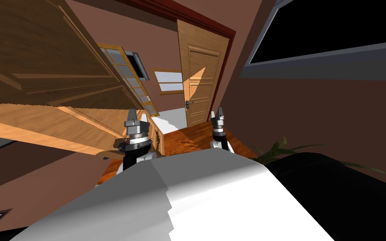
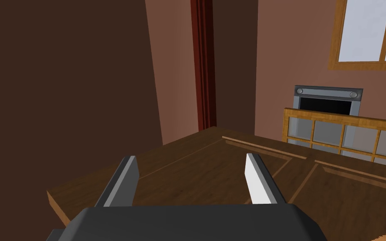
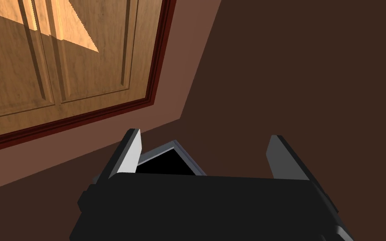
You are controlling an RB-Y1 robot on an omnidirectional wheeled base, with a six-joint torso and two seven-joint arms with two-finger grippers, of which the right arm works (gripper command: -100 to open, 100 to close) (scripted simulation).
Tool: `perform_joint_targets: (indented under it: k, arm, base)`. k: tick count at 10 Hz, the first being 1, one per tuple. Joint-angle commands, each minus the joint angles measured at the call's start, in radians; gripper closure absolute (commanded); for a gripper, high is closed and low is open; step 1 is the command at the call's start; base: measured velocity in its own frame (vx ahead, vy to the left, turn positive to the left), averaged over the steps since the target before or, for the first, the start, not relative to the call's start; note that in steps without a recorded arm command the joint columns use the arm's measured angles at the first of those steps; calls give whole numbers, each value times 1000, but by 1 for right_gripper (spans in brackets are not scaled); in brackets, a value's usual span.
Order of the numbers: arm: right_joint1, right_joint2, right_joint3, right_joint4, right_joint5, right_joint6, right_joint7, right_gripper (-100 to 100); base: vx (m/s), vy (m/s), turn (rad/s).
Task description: Pull the door open
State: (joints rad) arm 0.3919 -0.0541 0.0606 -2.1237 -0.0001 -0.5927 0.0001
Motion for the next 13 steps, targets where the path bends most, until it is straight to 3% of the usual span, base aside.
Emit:
perform_joint_targets:
  k: [1,11,12,13]
  arm:
    - [-22,-10,-2,38,-18,8,5,-100]
    - [-182,-76,-10,329,-148,40,47,-100]
    - [-182,-76,-10,335,-148,40,47,-100]
    - [-200,-83,-10,369,-163,44,52,-100]
  base:
    - [90,-32,81]
    - [99,-23,106]
    - [65,-28,39]
    - [48,-17,76]
